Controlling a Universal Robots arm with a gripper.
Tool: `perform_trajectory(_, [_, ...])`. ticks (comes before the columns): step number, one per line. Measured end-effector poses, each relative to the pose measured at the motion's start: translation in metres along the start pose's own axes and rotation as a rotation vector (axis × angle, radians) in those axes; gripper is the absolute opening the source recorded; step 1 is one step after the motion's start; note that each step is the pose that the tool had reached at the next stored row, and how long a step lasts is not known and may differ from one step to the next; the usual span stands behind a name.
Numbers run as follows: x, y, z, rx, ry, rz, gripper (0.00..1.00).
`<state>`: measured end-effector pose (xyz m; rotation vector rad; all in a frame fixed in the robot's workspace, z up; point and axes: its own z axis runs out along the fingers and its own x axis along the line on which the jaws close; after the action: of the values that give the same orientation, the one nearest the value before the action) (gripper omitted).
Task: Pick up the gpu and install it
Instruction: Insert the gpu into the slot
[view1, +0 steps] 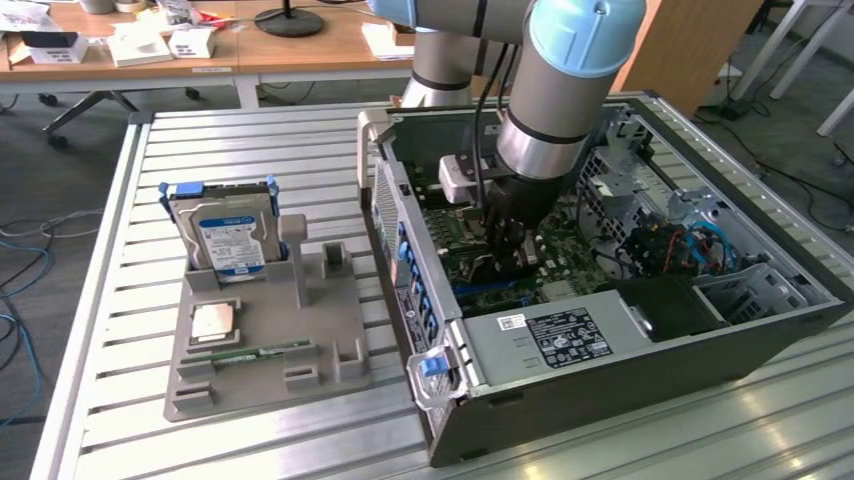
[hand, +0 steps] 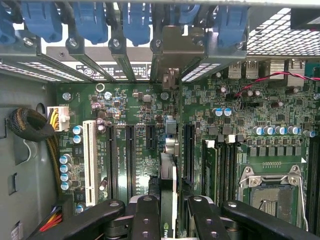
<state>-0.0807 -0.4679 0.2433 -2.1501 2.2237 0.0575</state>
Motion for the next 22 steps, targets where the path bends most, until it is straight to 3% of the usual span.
perform_trajectory(22, [0.0001,0.0001,0.0020,-0.0001,0.0002,0.000,0.26])
